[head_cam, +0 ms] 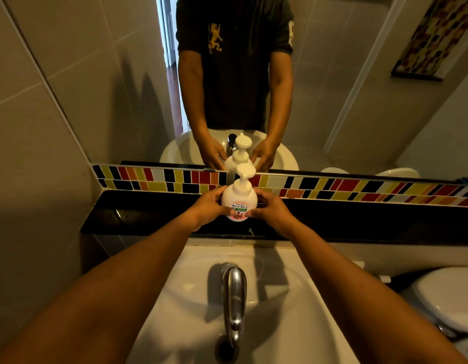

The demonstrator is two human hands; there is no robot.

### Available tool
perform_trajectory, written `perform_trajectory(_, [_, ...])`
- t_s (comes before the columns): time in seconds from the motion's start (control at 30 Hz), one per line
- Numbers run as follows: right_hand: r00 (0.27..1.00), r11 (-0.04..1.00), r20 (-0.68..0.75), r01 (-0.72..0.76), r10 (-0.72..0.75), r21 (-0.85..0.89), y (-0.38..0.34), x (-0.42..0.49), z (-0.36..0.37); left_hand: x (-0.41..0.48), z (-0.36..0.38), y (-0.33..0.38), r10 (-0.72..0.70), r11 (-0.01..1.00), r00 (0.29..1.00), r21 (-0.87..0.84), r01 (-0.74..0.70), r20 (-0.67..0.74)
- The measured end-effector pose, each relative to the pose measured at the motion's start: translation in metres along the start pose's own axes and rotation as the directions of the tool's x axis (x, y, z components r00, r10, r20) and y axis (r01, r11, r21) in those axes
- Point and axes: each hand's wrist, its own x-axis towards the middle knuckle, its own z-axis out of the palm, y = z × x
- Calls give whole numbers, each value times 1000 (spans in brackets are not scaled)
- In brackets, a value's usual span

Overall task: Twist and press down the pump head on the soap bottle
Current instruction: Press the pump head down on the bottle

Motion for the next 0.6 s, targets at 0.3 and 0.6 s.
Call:
perform_trajectory(0.3, [1000, 999, -2, 17, -17, -34, 0, 1, 0, 2, 0, -4, -3, 999, 1000, -35, 3, -4])
perform_trajectory(0.6, [995, 997, 76, 70, -71, 22, -41, -6, -23, 6, -7, -6, -25, 999, 1000, 35, 25, 13])
